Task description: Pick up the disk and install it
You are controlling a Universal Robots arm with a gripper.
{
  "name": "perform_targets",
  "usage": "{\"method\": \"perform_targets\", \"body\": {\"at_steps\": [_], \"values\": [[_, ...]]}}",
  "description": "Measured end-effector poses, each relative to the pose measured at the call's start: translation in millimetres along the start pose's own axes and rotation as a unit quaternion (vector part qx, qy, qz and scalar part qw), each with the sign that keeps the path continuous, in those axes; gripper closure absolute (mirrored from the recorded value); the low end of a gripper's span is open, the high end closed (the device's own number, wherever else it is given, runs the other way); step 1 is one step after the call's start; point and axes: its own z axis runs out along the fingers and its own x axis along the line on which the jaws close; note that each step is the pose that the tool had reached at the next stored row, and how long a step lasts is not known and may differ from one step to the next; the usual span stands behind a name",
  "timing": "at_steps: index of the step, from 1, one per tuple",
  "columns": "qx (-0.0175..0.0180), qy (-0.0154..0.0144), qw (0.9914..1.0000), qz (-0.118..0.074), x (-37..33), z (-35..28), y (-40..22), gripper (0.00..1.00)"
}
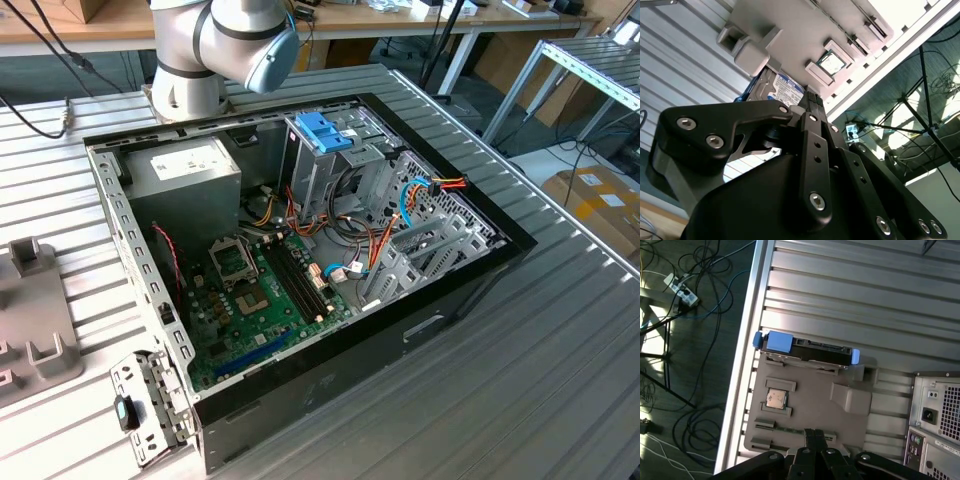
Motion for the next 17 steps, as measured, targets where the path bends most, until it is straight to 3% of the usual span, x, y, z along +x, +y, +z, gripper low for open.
{"method": "perform_targets", "body": {"at_steps": [17], "values": [[-0.0004, 0.0008, 0.99985, -0.017, 0.0, 0.0, 0.0, 0.89]]}}
